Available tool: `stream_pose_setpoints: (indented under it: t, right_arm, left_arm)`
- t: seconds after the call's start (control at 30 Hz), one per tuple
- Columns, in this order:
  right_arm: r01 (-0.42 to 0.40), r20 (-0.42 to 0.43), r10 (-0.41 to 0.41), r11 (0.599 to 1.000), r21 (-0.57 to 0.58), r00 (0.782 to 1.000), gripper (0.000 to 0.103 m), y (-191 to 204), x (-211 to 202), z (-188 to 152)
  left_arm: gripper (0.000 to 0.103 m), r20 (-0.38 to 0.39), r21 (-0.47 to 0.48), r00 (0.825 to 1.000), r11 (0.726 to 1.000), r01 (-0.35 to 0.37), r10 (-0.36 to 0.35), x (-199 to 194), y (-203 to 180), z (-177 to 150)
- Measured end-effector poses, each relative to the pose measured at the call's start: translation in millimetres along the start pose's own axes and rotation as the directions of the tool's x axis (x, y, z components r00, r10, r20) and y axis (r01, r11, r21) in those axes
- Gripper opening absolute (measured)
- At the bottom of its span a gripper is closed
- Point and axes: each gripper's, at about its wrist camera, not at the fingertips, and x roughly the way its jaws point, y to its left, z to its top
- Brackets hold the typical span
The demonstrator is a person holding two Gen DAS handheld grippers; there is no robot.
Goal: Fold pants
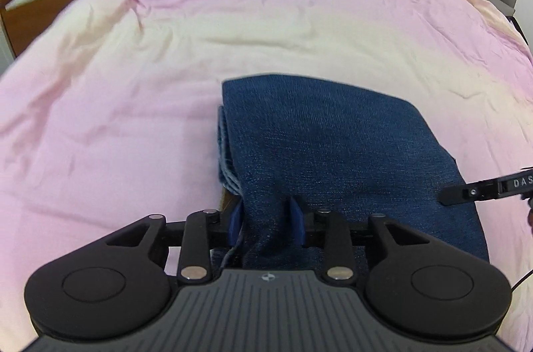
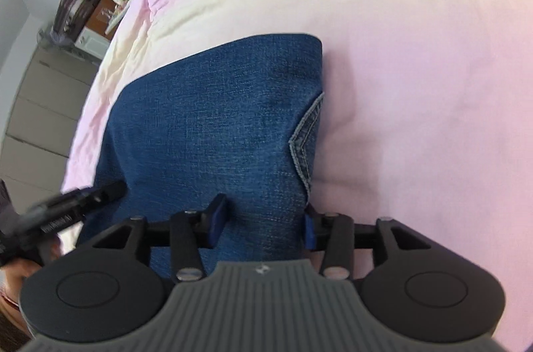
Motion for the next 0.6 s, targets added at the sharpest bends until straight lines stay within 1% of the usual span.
stream_pose_setpoints:
  t: [0.1, 0.13, 0.2, 0.23, 0.27, 0.33, 0.37, 0.4, 0.47, 0.53, 0.6]
  right_arm:
    - [0.088, 0.074, -0.077, 0.984, -0.157, 0.994, 0.043, 20, -22, -8]
    - [0.104, 0.104, -0.085, 0.975, -0.196, 0.991, 0.043, 26, -31, -14]
    - [0.115, 0.15, -0.075, 0.954, -0.276, 0.986, 0.042, 40, -48, -32]
    - [0.127, 0.168, -0.078, 0.942, -0.31, 0.983, 0.037, 47, -54, -43]
    - [0.143, 0.179, -0.085, 0.928, -0.344, 0.98, 0.034, 53, -57, -55]
    - [0.191, 0.197, -0.119, 0.897, -0.399, 0.973, 0.023, 62, -59, -80]
    - [0.214, 0.203, -0.138, 0.882, -0.42, 0.969, 0.021, 62, -58, -94]
    - [0.224, 0.206, -0.145, 0.872, -0.435, 0.968, 0.02, 64, -56, -105]
    - [0.248, 0.217, -0.164, 0.857, -0.451, 0.962, 0.02, 66, -51, -123]
    - [0.298, 0.258, -0.192, 0.825, -0.48, 0.947, 0.022, 71, -45, -139]
    - [0.332, 0.286, -0.209, 0.8, -0.5, 0.935, 0.022, 74, -39, -151]
  left_arm:
    - [0.037, 0.073, 0.064, 0.996, 0.997, -0.053, 0.048, -35, -8, -6]
    - [0.037, 0.082, 0.078, 0.995, 0.995, -0.059, 0.053, -44, -11, -9]
    - [0.036, 0.108, 0.12, 0.993, 0.991, -0.054, 0.041, -62, -22, -18]
    - [0.032, 0.122, 0.144, 0.992, 0.988, -0.058, 0.04, -68, -29, -24]
    - [0.029, 0.123, 0.168, 0.991, 0.983, -0.069, 0.048, -71, -36, -30]
    - [0.022, 0.12, 0.23, 0.989, 0.967, -0.109, 0.083, -69, -49, -41]
    - [0.021, 0.12, 0.257, 0.986, 0.956, -0.141, 0.114, -66, -54, -47]
    - [0.02, 0.104, 0.278, 0.984, 0.946, -0.167, 0.143, -58, -55, -51]
    - [0.019, 0.079, 0.285, 0.984, 0.942, -0.176, 0.16, -45, -53, -57]
    - [0.018, 0.07, 0.298, 0.98, 0.934, -0.197, 0.184, -34, -50, -63]
    - [0.018, 0.034, 0.272, 0.983, 0.944, -0.185, 0.183, -20, -43, -65]
